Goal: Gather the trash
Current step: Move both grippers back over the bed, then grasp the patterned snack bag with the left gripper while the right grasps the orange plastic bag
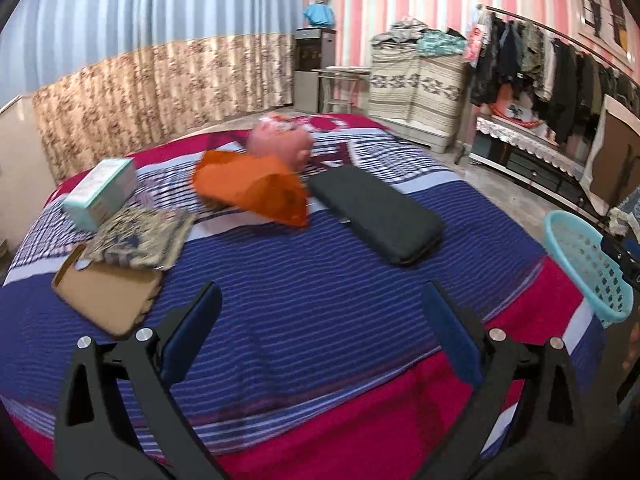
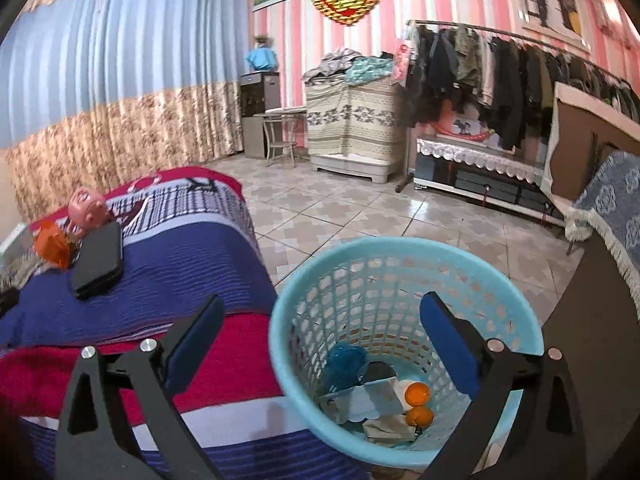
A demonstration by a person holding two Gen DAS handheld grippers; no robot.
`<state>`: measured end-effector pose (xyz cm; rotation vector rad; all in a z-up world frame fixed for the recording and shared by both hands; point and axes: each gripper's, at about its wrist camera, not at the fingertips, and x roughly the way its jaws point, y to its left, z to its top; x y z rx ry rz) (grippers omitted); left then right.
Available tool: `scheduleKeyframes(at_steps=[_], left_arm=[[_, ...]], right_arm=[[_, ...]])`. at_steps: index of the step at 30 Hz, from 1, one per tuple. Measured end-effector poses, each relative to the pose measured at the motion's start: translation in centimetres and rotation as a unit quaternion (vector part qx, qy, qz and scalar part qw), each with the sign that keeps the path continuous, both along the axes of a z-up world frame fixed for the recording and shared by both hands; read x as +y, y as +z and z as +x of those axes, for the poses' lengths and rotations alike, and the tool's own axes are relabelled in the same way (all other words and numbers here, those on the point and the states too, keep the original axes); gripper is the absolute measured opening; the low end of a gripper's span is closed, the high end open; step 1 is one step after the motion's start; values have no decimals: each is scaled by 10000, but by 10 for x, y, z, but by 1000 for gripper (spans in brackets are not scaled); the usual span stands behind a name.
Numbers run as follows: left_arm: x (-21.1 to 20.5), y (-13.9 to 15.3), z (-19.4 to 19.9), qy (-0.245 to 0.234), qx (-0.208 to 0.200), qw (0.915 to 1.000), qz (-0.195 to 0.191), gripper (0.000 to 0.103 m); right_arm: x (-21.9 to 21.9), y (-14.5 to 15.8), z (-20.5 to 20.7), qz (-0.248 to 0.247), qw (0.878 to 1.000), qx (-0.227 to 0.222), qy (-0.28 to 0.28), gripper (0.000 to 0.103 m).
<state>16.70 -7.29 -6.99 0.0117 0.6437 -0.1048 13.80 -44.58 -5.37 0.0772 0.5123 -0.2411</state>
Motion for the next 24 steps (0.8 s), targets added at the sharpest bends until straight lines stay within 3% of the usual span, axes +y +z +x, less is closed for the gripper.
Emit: scheduleKeyframes(at_steps=[7, 12, 16, 19, 24], left_arm=[[67, -2, 5, 511, 115, 9986, -8, 97], [124, 3, 30, 980, 180, 9950, 102, 97], [158, -4, 60, 1064, 571, 9927, 57, 96], [164, -10, 75, 898, 735, 9932, 77, 96], [154, -24, 94, 731, 885, 9924, 434, 95]], right_arm=[[42, 0, 13, 29, 9990, 129, 435, 98], [75, 3, 24, -110, 9967, 199, 776, 98], [93, 6, 34, 2, 9958, 225, 884, 98], [109, 8, 44, 122, 9946, 232, 1002, 98], [136, 7, 64, 153, 9918, 358, 1220, 98]])
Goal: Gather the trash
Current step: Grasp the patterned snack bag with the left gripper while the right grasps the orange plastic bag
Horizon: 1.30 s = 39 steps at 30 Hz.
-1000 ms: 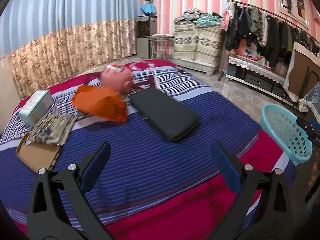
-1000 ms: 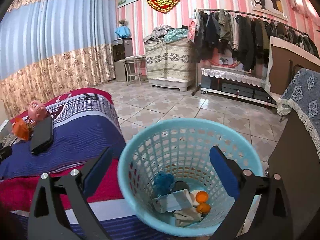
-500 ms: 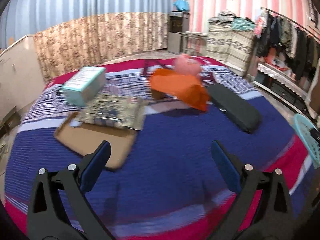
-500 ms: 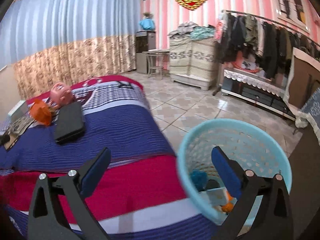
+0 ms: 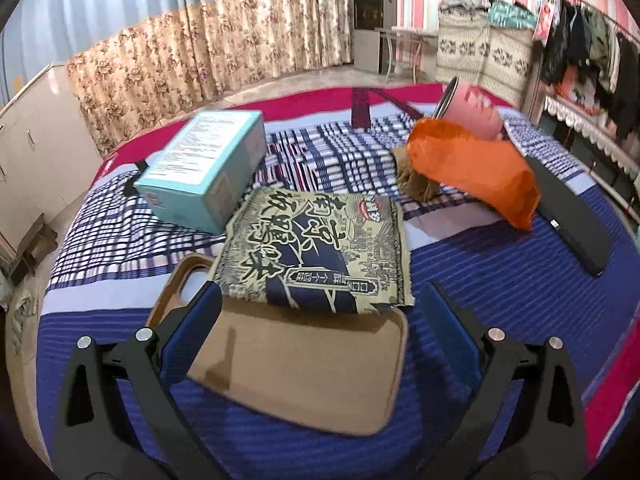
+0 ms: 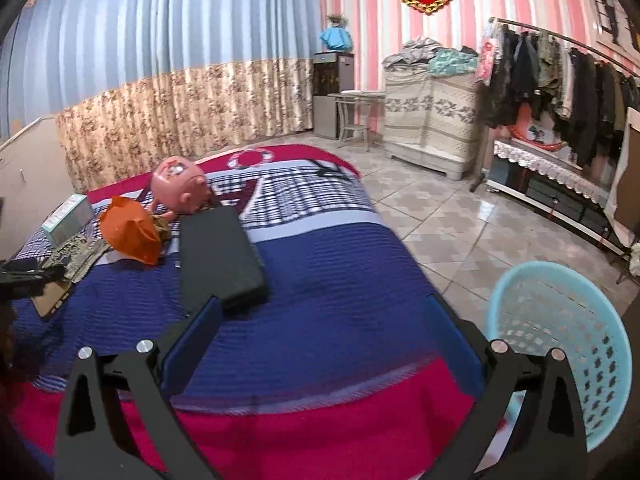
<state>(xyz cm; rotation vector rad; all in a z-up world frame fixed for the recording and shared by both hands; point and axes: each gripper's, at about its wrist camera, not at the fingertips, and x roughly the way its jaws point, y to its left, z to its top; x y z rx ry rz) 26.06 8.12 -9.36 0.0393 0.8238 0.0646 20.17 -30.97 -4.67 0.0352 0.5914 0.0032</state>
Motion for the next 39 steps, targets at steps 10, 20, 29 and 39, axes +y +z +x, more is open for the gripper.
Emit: scheduleKeyframes(at_steps=[10, 20, 29, 39], left_arm=[[5, 0, 8, -308, 34, 9992, -254, 7], [39, 26, -17, -134, -303, 9983, -482, 0], [71, 38, -43, 87, -454, 9973, -578, 0], [58, 52, -61, -34, -653, 9952, -729, 0]], right_arm=[[64, 0, 28, -190, 9978, 168, 616, 98], [142, -1, 78, -84, 9895, 353, 1402, 98], [186, -21, 109, -253, 9812, 684, 1786, 31], [142, 12, 64, 27, 9840, 227, 1764, 13]])
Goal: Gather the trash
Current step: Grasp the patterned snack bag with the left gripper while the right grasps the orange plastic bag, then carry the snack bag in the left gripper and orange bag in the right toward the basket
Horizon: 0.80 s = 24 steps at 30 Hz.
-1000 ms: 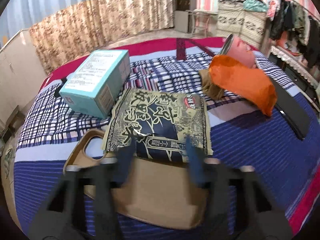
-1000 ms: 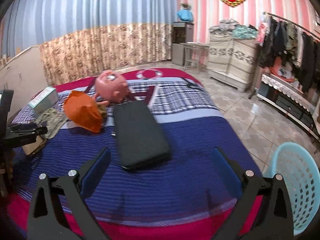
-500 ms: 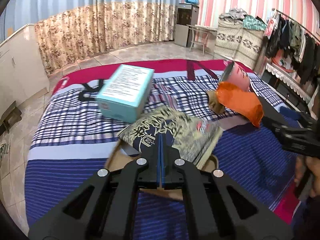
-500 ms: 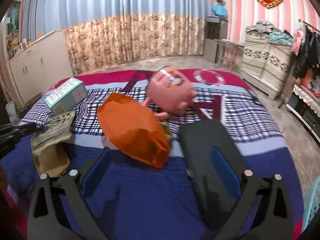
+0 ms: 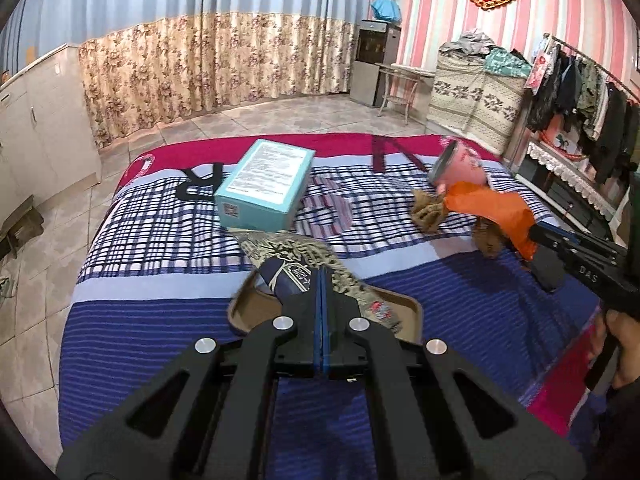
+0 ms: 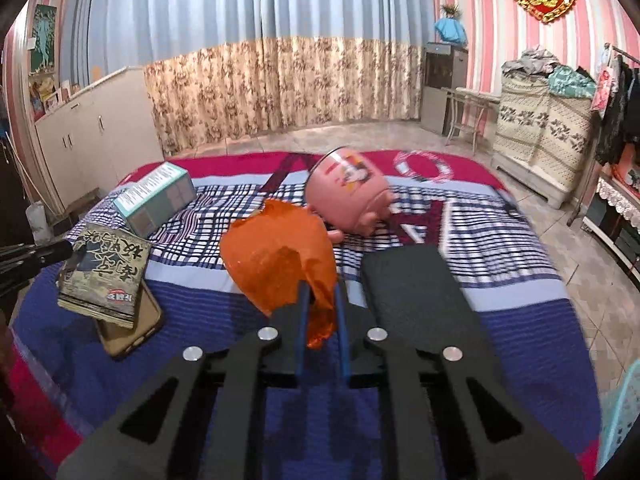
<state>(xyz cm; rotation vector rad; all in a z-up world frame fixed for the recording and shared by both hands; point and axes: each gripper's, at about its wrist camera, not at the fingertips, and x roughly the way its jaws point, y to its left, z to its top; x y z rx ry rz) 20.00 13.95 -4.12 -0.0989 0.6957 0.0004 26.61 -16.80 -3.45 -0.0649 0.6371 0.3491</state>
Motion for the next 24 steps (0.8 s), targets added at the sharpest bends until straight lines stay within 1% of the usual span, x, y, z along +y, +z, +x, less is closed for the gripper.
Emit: scheduleKeyframes(at_steps=[3, 9, 11, 12, 14, 16, 18, 19, 20, 22, 23, 24], left_arm=[[-11, 10, -6, -105, -145, 9998, -37, 0], [-35, 36, -12, -316, -419, 9986, -64, 0], [-45, 42, -13, -391, -480, 9981, -1, 0], [-52, 45, -13, -423, -525, 9977, 106, 0], [-58, 47, -13, -388, -493, 9979, 188, 0], [-58, 42, -11, -361, -327, 9987, 145, 0], [-52, 32, -12, -176, -180, 9995, 174, 1], [-49, 25, -13, -101, -93, 9997, 221, 14], [-44, 17, -14, 22, -8, 9996, 272, 40], [-28, -1, -16, 390, 112, 9986, 341, 70], [-21, -10, -17, 539, 179, 9978, 337, 72], [-12, -23, -15, 662, 352, 9968, 271, 72]], right_arm=[[-23, 10, -14, 172, 9997, -66, -129, 13], [-65, 24, -41, 280, 9984, -258, -414, 13], [-79, 26, -49, 328, 9977, -296, -523, 13], [-88, 26, -53, 372, 9972, -290, -587, 13], [-101, 25, -59, 424, 9964, -279, -680, 13], [-112, 22, -67, 391, 9961, -275, -738, 13], [-121, 16, -74, 345, 9960, -250, -783, 13], [-124, 12, -78, 344, 9959, -231, -801, 13], [-127, 10, -81, 341, 9959, -222, -814, 13], [-132, 1, -87, 335, 9956, -184, -851, 13], [-134, -2, -89, 338, 9955, -163, -865, 13], [-137, -7, -92, 350, 9954, -126, -885, 13]])
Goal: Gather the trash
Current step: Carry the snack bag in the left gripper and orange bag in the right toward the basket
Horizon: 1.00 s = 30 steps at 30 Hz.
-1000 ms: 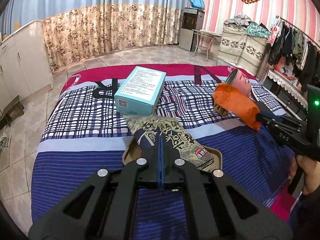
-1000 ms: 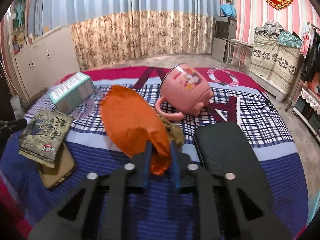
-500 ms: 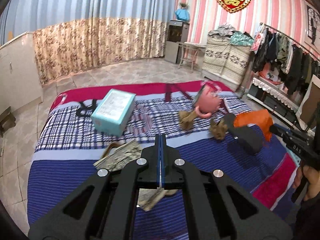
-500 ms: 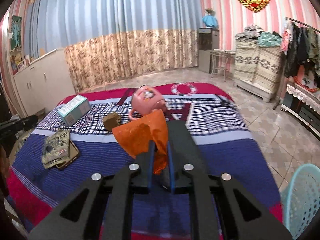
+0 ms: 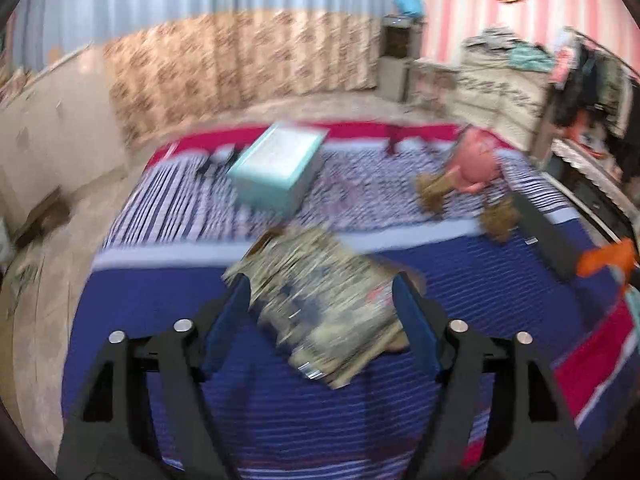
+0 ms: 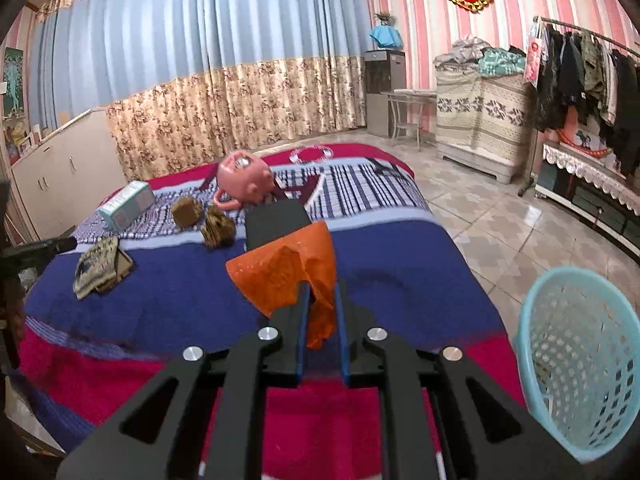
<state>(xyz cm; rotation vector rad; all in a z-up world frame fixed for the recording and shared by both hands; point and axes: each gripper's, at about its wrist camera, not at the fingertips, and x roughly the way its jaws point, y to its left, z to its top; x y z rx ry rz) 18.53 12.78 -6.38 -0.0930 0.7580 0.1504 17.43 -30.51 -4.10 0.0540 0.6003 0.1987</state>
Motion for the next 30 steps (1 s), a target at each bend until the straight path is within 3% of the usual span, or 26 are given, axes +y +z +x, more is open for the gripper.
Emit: scheduleKeyframes(at_steps=[4, 5, 7, 9, 11, 16, 18, 24, 30], left_arm=[[25, -40, 17, 385, 615, 9964, -431, 74], [30, -43, 17, 445, 525, 9955, -644, 74], [28, -43, 19, 406, 519, 9956, -661, 74], [23, -42, 22, 291, 540, 9965, -560, 66], [17, -40, 23, 111, 534, 9968, -576, 44], [1, -29, 20, -81, 398, 9989, -235, 9], [-3, -20, 17, -201, 288, 9988, -333, 6], [-45, 21, 11, -626, -191, 9978, -142, 4], [-113, 61, 10, -1370, -678, 9882, -40, 4]], right_arm=[[-6, -18, -6, 45, 9998, 165, -46, 13], [-8, -23, -7, 46, 9997, 212, -54, 13], [-9, -27, -9, 40, 9996, 259, -54, 13], [-11, -32, -10, 61, 9995, 298, -60, 13], [-10, -33, -11, 86, 9995, 292, -63, 13], [-10, -31, -14, 104, 9997, 192, -61, 13], [-11, -29, -16, 101, 9998, 146, -71, 13], [-24, -15, -22, 120, 9996, -100, -218, 13], [-52, 11, -34, 60, 9976, -402, -557, 13]])
